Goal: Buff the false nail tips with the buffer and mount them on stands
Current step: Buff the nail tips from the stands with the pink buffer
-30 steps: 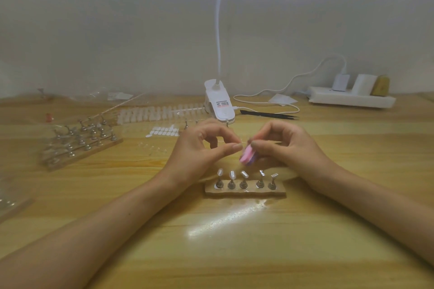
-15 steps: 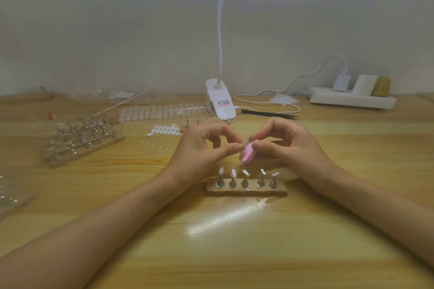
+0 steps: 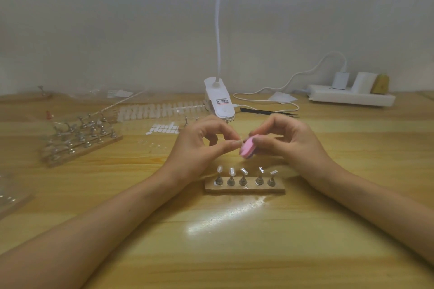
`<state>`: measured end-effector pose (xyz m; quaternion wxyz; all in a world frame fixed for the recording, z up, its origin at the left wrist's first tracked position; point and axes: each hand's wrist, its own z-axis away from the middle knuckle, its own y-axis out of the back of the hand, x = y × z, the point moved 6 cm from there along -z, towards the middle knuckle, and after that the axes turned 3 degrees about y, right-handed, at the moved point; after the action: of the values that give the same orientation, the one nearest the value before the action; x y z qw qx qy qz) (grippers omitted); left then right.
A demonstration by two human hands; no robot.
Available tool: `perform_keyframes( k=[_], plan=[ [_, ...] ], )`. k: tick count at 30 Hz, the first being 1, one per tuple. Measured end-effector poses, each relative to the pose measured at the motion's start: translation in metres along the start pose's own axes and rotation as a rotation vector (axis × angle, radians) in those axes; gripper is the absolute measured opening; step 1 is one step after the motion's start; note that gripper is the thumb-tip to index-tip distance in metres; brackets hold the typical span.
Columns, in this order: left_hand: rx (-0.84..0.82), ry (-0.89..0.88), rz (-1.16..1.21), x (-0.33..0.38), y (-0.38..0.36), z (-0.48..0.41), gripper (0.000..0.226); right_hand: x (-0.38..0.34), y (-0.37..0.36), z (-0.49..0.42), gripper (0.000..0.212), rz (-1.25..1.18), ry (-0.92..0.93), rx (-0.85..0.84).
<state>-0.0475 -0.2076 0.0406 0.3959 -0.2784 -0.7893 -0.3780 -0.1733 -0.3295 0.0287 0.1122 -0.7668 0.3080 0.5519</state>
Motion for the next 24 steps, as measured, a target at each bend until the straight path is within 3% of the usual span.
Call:
perform_keyframes(
  k=[2, 8, 12, 15, 19, 22, 24],
  plan=[
    [0.002, 0.002, 0.003, 0.0, 0.0, 0.0, 0.009, -0.001, 0.007, -0.001, 0.019, -0.031, 0.022, 0.083],
    [0.011, 0.01, -0.003, 0.0, 0.001, 0.001, 0.007, 0.0, 0.009, -0.001, 0.017, 0.015, 0.02, 0.11],
    [0.006, -0.015, -0.015, 0.002, 0.001, 0.001, 0.008, -0.004, -0.002, 0.001, 0.018, 0.066, 0.039, -0.026],
    [0.004, -0.006, -0.011, 0.001, 0.0, 0.001, 0.009, -0.004, 0.008, 0.0, 0.013, 0.017, 0.044, 0.106],
    [0.017, -0.02, -0.024, 0.001, 0.002, 0.001, 0.01, -0.002, -0.004, 0.001, 0.017, 0.055, 0.008, -0.045],
    [0.01, -0.016, -0.029, 0.001, 0.001, 0.001, 0.01, -0.003, 0.003, 0.001, 0.016, 0.034, 0.023, 0.052],
    [0.008, -0.019, -0.026, 0.001, 0.001, 0.001, 0.01, -0.002, 0.002, 0.0, 0.018, 0.009, -0.002, 0.014]
  ],
)
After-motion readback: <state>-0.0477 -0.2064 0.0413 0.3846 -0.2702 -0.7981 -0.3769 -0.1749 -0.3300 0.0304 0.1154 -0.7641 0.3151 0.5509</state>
